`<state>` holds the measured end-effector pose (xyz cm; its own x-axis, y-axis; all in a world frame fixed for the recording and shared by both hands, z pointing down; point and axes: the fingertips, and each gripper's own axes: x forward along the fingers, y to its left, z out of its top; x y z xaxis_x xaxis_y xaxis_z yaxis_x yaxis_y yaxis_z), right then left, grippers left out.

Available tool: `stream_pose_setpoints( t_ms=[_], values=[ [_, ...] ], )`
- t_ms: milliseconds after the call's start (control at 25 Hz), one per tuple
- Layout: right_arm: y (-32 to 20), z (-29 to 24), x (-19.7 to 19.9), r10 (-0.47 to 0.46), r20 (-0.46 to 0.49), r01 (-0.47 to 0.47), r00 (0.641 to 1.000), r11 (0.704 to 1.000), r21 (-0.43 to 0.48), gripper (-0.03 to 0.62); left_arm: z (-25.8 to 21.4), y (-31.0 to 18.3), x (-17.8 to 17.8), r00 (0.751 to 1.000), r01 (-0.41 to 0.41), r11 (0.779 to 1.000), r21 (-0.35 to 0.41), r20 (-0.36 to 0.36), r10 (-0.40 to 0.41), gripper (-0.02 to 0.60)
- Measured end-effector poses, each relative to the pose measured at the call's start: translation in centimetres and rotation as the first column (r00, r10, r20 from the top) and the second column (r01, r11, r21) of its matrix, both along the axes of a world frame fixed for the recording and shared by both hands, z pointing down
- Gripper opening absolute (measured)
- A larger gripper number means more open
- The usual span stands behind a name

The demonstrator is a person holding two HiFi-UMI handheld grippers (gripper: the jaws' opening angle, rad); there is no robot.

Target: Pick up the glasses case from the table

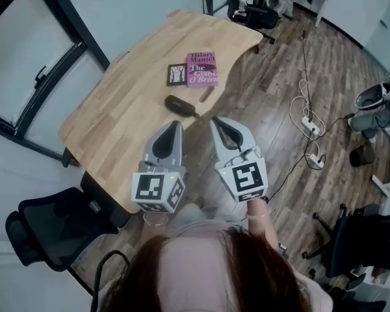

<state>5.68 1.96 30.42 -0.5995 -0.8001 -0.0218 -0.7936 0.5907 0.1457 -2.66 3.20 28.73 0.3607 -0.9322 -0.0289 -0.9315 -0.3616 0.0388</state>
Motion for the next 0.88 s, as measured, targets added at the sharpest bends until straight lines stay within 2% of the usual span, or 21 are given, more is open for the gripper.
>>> stream_pose_setpoints(
  t_ms=[280,880],
  values=[
    [-1.5,1.6,-0.6,-0.020,-0.030,0.018,0.999,0.999,-0.035,0.003,0.5,-1.3,-1.1,0.999,0.049,0.999,-0.009,-0.017,-0.049,0.009],
    [-8.3,3.7,-3.1,-0.016,-0.048,0.013,0.999,0.997,-0.077,0.003,1.9,-8.5,-3.5,0.999,0.044,0.998,-0.040,-0.009,-0.044,0.009]
  ],
)
